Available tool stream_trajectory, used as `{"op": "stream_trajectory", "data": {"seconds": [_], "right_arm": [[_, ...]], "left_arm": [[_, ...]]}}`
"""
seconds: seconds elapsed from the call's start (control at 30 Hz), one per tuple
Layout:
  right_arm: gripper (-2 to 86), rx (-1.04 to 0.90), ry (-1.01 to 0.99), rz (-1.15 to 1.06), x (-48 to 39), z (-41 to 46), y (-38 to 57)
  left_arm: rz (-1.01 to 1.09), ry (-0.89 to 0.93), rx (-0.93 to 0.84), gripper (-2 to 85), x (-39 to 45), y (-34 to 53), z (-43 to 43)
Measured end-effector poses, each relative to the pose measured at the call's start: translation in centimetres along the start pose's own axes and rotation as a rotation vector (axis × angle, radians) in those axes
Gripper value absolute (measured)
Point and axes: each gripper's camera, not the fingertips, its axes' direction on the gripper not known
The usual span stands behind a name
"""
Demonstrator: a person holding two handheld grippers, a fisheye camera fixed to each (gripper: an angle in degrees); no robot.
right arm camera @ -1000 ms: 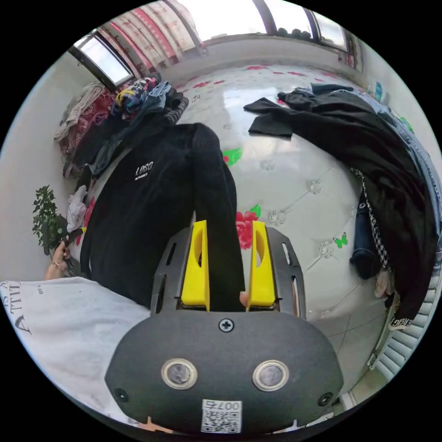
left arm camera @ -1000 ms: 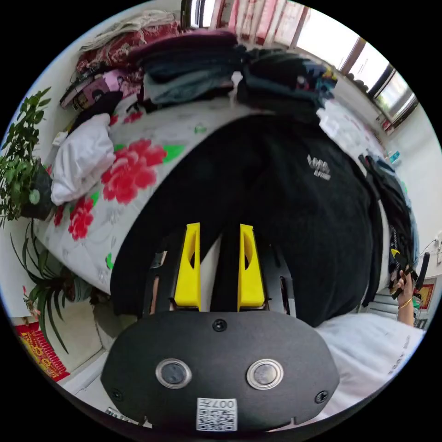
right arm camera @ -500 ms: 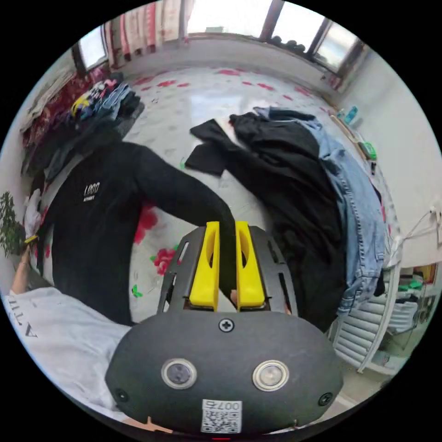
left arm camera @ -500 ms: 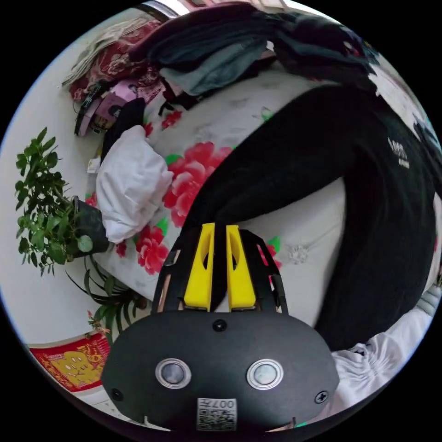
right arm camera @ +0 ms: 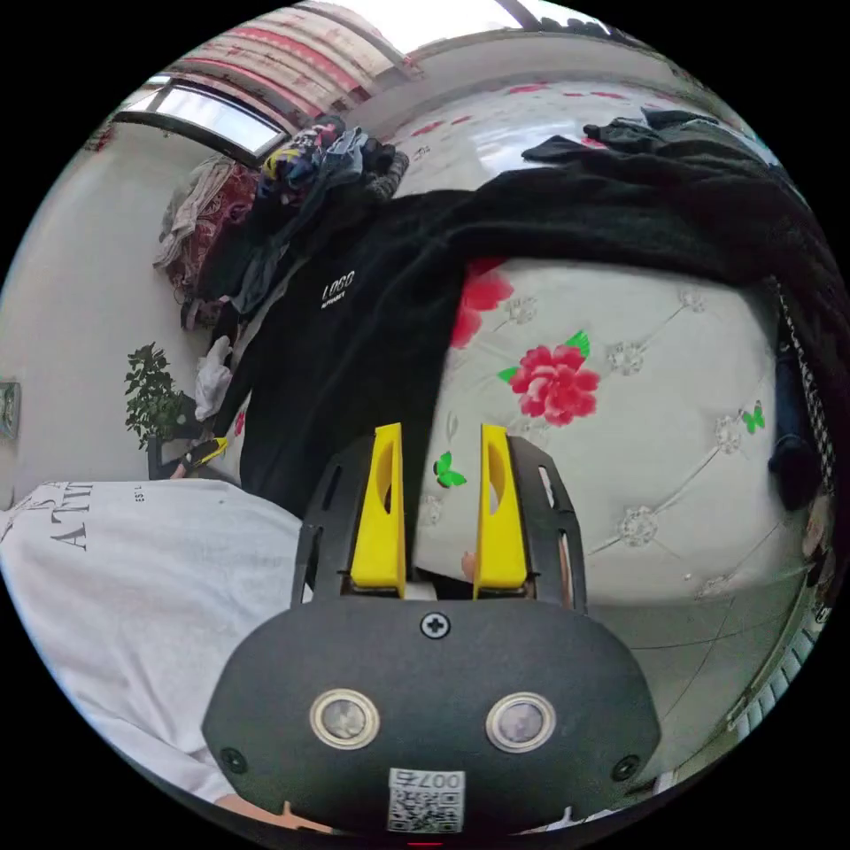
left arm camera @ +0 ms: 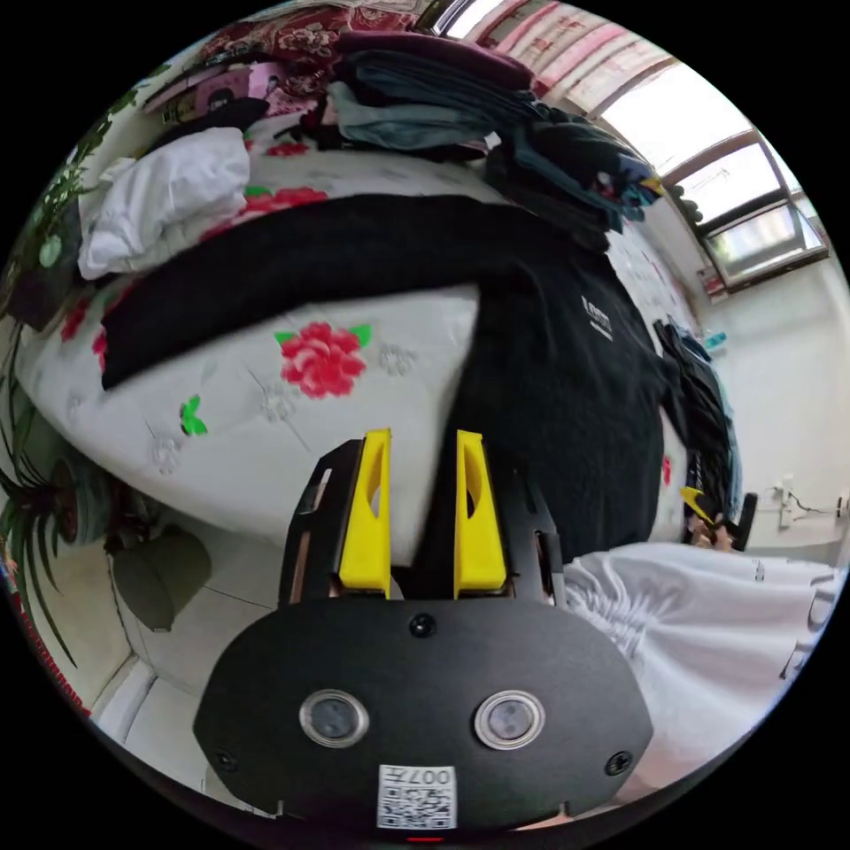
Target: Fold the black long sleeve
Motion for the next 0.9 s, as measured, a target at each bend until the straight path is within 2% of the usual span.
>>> {"op": "stream_trajectory", "data": {"seconds": [0.23,0.3,0.37,0.53,0.6,0.7,0.77,0.8,0.87,0.9], "right_arm": [[7.4,-0.195,-0.052,-0.100,-2.6,5.4,7.0],[5.4,-0.171,0.034,-0.114,-4.0,6.1,8.2],[2.1,-0.227,0.055,-0.178,-5.6,7.2,9.2],[0.5,-0.167,0.107,-0.337,-7.4,0.7,12.0],[0.6,-0.178,0.135,-0.363,-7.5,-0.8,13.5],[1.8,-0.264,0.168,-0.308,-7.3,1.0,15.6],[2.9,-0.227,0.151,-0.284,-8.5,1.6,17.3],[3.1,-0.179,0.144,-0.281,-9.1,1.2,17.7],[3.6,0.007,0.123,-0.255,-11.5,-0.2,19.2],[3.7,0.030,0.112,-0.254,-12.2,-0.3,19.5]], "left_arm": [[0.084,-0.043,-0.123,11.9,0.3,6.3,1.9],[0.104,-0.107,-0.119,9.9,0.8,7.0,2.5],[0.180,-0.226,-0.137,3.3,1.5,7.6,2.5],[0.241,-0.156,-0.099,1.6,-0.4,10.4,-1.8],[0.207,-0.067,-0.128,2.3,-2.3,12.3,-1.8],[-0.020,0.039,-0.171,5.3,-7.0,16.0,0.0],[-0.258,0.173,-0.025,7.5,-11.7,18.9,-1.7],[-0.300,0.207,0.031,8.3,-12.8,19.5,-2.4],[-0.430,0.208,0.176,9.7,-17.0,20.8,-5.2],[-0.449,0.195,0.207,9.7,-18.0,20.8,-5.9]]}}
